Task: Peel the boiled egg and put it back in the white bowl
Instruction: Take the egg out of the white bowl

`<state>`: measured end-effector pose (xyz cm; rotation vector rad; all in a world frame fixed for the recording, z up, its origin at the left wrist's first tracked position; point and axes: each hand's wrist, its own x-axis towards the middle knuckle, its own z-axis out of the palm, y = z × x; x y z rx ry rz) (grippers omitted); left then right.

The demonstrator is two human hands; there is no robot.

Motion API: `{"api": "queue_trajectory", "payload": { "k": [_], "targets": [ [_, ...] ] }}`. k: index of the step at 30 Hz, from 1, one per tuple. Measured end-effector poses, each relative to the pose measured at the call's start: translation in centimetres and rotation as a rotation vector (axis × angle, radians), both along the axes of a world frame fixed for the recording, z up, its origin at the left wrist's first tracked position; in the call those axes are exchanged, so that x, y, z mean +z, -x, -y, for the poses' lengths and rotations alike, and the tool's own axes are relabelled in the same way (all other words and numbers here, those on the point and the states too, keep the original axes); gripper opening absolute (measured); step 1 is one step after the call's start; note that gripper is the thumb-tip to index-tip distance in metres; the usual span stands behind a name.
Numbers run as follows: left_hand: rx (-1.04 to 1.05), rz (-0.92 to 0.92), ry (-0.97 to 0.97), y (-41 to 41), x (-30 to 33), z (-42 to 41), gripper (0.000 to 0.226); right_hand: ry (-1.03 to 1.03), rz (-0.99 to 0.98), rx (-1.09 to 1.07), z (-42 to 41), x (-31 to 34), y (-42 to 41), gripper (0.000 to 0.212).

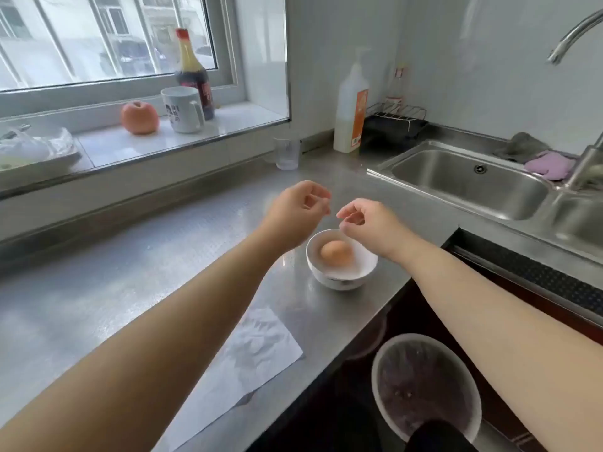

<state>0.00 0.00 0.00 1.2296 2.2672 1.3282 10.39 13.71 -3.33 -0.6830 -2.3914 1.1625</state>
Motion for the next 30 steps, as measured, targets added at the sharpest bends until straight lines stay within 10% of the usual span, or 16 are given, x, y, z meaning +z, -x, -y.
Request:
{"api": "queue_trajectory", "payload": {
  "k": [4, 12, 24, 30],
  "targets": [
    [0.036, 0.032, 0.004, 0.3, -1.5, 3.2, 0.016, -0.514, 0.405, -0.006, 2.0, -1.4, 1.1, 0.02],
    [0.095, 0.138, -0.093, -1.0, -3.8, 9.0, 0.016, -0.668, 0.544, -0.02, 3.3, -2.7, 1.8, 0.032],
    [0.225, 0.185, -0.146, -1.5, -7.1, 16.0, 0.015, -0.53, 0.226, -0.171, 7.2, 0.8, -0.6, 0.033],
    [0.096, 0.277, -0.153, -1.7, -7.7, 18.7, 0.022, -0.429, -0.003, 0.219, 16.4, -0.7, -1.9, 0.042]
  ]
}}
